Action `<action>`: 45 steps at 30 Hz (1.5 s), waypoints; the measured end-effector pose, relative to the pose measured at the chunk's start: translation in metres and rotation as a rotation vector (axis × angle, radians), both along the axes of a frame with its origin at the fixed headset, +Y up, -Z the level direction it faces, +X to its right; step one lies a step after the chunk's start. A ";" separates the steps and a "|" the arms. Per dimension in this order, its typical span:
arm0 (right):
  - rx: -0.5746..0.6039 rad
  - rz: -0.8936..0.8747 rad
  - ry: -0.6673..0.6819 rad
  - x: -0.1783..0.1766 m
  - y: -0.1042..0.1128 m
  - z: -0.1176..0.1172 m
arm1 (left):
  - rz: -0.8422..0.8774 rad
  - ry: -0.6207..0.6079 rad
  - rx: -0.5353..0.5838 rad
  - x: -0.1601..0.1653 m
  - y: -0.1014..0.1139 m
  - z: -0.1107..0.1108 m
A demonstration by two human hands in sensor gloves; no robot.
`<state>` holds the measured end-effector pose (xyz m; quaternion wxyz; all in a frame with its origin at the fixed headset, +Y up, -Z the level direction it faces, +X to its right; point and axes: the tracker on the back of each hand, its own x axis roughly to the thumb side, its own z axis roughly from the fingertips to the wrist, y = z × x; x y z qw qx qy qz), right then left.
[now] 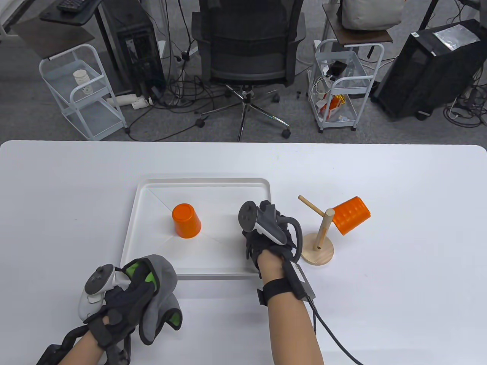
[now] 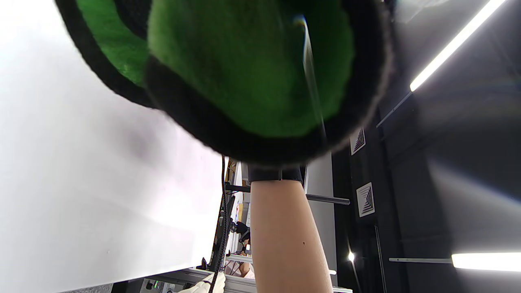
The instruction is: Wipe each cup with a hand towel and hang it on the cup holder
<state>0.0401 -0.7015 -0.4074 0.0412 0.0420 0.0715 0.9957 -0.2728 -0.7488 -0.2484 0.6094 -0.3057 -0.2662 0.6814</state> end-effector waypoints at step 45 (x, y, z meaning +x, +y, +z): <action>0.240 -1.035 0.294 -0.006 0.021 0.147 | -0.019 -0.007 0.049 0.000 0.002 0.001</action>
